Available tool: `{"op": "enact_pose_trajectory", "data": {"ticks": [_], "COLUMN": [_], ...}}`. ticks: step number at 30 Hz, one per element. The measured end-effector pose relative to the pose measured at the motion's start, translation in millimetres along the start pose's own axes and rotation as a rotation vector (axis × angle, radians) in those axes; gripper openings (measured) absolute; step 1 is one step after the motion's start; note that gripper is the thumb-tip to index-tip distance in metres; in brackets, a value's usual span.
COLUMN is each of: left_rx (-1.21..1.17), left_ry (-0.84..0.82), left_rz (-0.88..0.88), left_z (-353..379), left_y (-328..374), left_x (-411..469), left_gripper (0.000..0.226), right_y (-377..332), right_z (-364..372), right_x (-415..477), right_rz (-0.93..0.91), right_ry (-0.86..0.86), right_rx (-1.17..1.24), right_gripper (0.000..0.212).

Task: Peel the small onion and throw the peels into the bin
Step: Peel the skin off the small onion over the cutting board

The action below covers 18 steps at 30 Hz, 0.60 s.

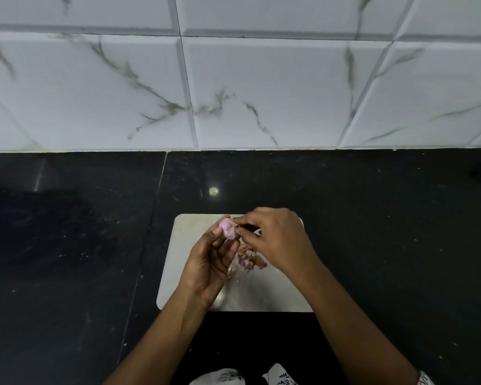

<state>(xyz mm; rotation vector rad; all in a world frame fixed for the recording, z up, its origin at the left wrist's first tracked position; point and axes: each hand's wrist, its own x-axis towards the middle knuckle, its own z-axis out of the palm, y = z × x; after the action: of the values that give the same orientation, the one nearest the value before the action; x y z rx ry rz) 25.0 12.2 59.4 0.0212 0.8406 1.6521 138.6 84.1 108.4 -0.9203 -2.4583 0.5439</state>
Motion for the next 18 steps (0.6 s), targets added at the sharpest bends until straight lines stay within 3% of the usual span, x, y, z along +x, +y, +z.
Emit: {"op": "enact_pose_trajectory", "data": {"ticks": [3, 7, 11, 15, 18], "left_rx": [0.065, 0.143, 0.155, 0.140, 0.186], "left_ry": [0.000, -0.014, 0.017, 0.020, 0.020], "left_rz": [0.015, 0.066, 0.115, 0.147, 0.154], "left_z": [-0.2, 1.3, 1.0, 2.0, 1.2], "left_y": [0.2, -0.2, -3.2, 0.4, 5.7], "left_x": [-0.3, -1.5, -4.1, -2.8, -0.4], "left_gripper": [0.026, 0.036, 0.028, 0.029, 0.030], "right_y": [-3.5, -7.4, -2.4, 7.3, 11.8], "right_z": [-6.3, -5.9, 2.7, -1.4, -4.4], "right_x": [5.7, 10.2, 11.8, 9.7, 7.1], "right_rz": [-0.044, -0.083, -0.085, 0.027, -0.054], "right_ry": [-0.071, -0.095, -0.075, -0.043, -0.107], "right_rx": [-0.105, -0.198, -0.147, 0.163, 0.123], "right_gripper": [0.021, 0.029, 0.022, 0.014, 0.020]}}
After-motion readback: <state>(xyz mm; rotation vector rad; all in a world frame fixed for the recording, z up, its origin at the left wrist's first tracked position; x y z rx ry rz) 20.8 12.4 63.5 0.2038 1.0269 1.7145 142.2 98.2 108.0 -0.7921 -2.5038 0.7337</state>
